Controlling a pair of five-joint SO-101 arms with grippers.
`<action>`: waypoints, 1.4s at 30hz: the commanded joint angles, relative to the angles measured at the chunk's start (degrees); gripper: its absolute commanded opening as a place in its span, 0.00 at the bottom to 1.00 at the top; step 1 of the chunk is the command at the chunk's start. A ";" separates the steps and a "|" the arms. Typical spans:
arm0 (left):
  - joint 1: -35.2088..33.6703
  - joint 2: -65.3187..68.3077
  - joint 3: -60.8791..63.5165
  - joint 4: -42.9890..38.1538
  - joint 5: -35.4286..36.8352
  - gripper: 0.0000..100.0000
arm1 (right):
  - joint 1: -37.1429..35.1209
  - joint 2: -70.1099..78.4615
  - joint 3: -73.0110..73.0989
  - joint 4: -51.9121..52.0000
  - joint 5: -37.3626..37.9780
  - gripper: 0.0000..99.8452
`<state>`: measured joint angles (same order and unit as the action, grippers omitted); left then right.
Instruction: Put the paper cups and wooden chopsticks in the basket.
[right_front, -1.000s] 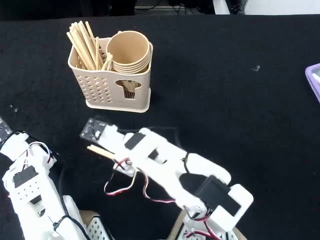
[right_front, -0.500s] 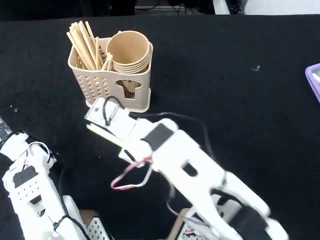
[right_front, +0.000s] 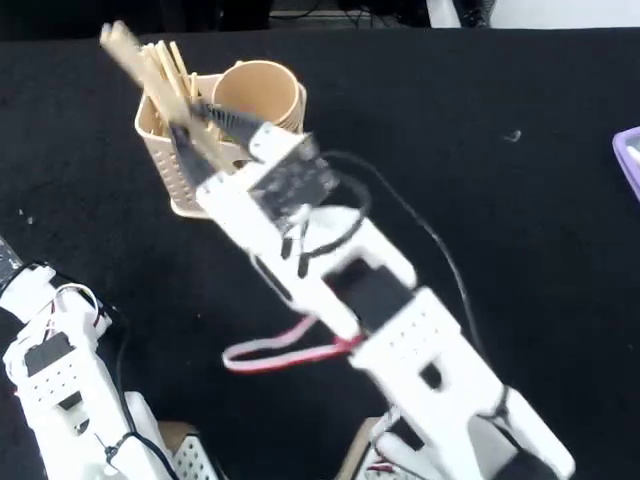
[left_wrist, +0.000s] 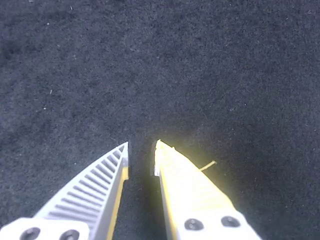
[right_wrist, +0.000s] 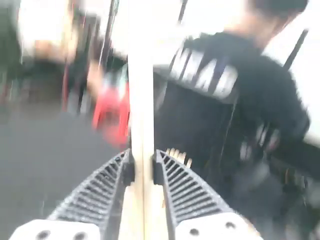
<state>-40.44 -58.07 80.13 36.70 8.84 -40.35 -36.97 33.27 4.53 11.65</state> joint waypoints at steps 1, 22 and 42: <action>-0.04 -1.05 -1.19 -1.14 0.09 0.09 | 2.37 7.78 -7.60 -13.01 -5.80 0.01; 0.04 -1.05 -1.19 -1.14 0.09 0.09 | 3.25 42.07 -46.46 11.43 -10.55 0.19; 0.04 -16.09 1.01 7.21 -0.44 0.03 | 25.76 -19.21 -1.63 59.96 -10.11 0.03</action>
<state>-40.44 -64.48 80.13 42.68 8.92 -20.31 -47.25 22.20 64.13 1.54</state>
